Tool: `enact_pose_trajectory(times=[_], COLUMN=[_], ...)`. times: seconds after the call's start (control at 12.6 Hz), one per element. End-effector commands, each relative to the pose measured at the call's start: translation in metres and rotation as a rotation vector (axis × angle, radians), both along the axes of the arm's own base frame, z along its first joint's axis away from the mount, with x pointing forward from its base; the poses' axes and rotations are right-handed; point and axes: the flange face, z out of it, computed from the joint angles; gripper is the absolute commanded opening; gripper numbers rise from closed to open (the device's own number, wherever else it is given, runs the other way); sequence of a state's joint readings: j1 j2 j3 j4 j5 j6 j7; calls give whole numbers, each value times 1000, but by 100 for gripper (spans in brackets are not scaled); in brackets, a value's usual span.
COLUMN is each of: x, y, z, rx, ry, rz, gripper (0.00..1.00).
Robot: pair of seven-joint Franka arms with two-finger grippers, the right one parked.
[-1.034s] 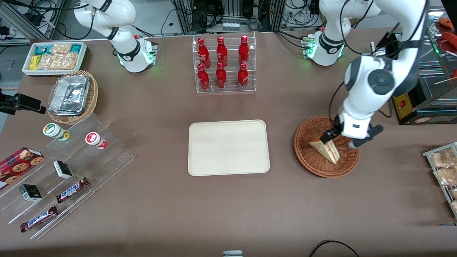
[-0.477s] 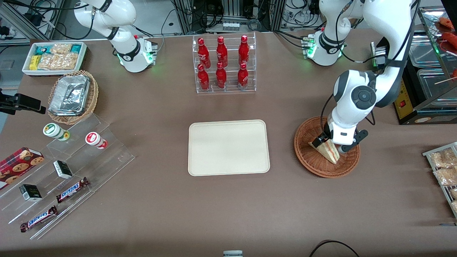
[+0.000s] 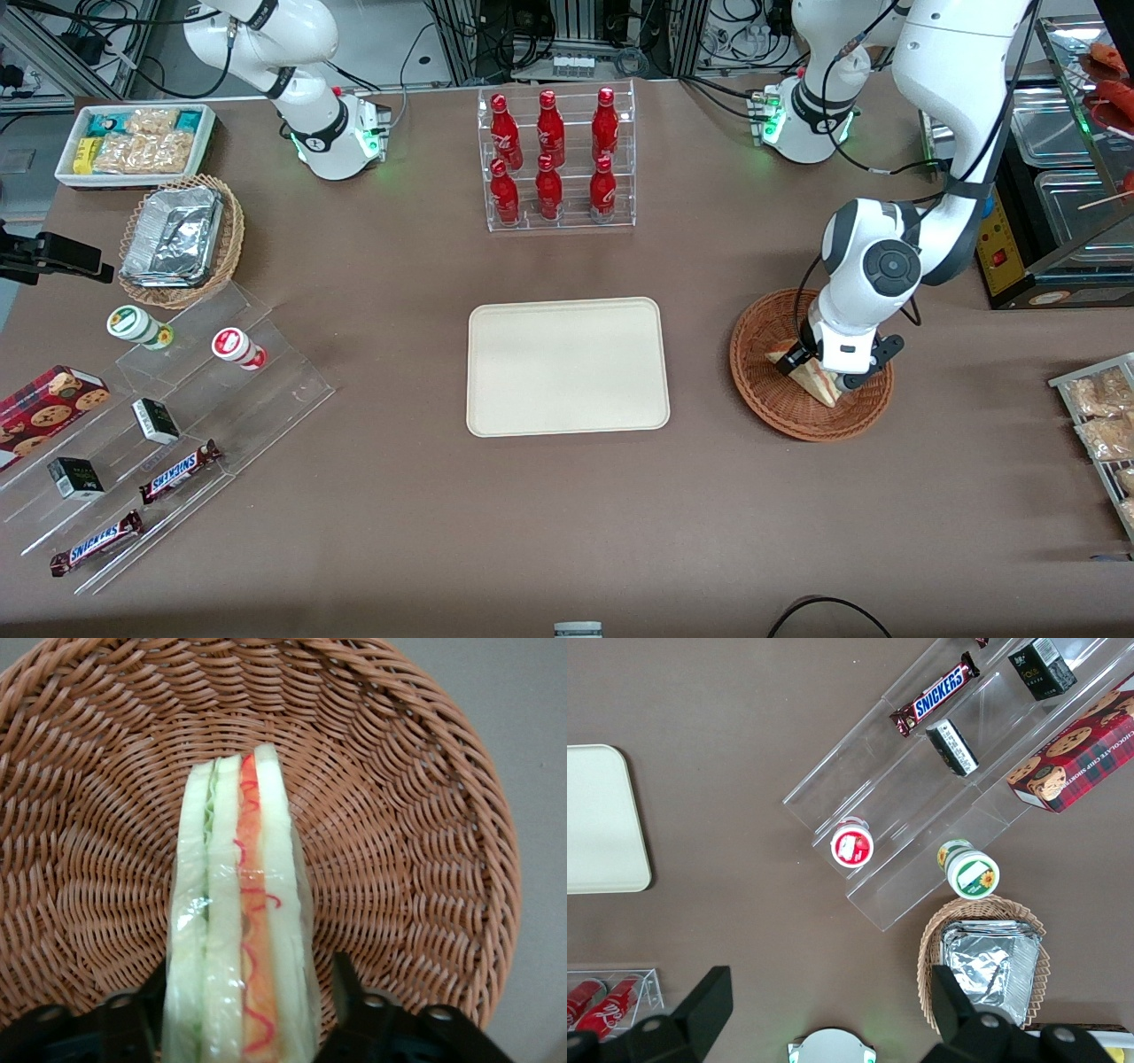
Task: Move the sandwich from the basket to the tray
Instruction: 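Close the left gripper on the sandwich's upright edge, then lift the sandwich and carry it over the cream tray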
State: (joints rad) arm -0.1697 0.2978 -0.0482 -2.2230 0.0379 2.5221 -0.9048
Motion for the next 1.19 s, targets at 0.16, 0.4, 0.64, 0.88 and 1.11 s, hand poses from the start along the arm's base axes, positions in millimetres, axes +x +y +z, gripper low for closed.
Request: enact_pose_trajectory(times=[0.16,0.4,0.64,0.88,1.11], x=[1,13,26,21,15], y=[2,-23,-104,-197,-271], z=[50,130,191,198,157], rx=[65,99,43,-34,-90], ry=[15,62,-21,-43,-6], rz=[-57,-106,-180,-296,-503], gripper=[0,0,0,0,0])
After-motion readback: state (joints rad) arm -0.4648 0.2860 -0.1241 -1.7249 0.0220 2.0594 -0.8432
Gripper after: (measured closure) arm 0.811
